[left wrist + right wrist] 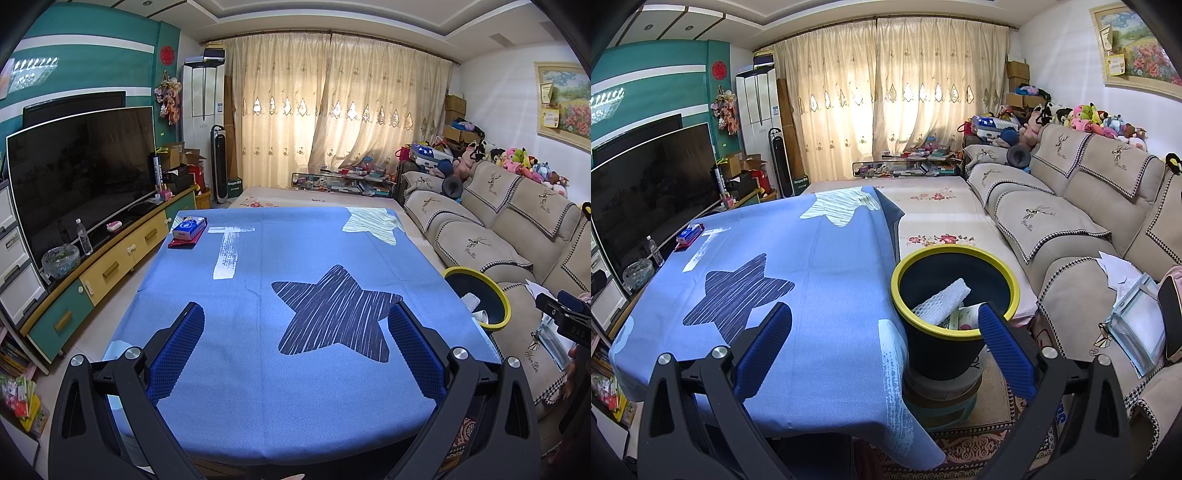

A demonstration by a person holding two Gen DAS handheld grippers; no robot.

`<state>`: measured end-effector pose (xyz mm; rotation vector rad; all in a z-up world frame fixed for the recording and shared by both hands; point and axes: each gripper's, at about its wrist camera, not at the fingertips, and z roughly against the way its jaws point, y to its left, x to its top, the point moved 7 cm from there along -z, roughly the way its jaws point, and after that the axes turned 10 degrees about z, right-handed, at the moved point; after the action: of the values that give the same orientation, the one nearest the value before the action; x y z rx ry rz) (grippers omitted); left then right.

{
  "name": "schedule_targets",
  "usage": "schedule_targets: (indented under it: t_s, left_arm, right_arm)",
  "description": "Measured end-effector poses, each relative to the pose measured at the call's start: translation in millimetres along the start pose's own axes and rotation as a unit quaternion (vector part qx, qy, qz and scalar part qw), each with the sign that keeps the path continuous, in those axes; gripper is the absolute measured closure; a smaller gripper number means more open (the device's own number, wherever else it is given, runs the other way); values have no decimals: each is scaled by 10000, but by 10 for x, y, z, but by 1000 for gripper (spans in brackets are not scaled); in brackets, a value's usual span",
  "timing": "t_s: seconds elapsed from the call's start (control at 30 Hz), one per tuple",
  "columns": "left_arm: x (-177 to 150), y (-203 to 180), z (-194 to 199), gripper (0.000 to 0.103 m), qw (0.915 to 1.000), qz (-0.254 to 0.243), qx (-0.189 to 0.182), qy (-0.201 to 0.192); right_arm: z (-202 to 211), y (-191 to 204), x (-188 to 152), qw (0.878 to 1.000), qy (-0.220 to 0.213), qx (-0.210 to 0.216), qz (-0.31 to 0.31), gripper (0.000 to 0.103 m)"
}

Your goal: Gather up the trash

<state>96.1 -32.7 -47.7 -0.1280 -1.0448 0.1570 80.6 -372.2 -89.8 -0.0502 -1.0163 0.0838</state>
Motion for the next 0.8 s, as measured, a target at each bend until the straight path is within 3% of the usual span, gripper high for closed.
schedule_targets:
  t_s: [0.8]
  left_arm:
    - [-52,5,-169,5,9999,102,-46,130]
  right_arm:
    - [-101,94,-90,9999,120,33,15,7]
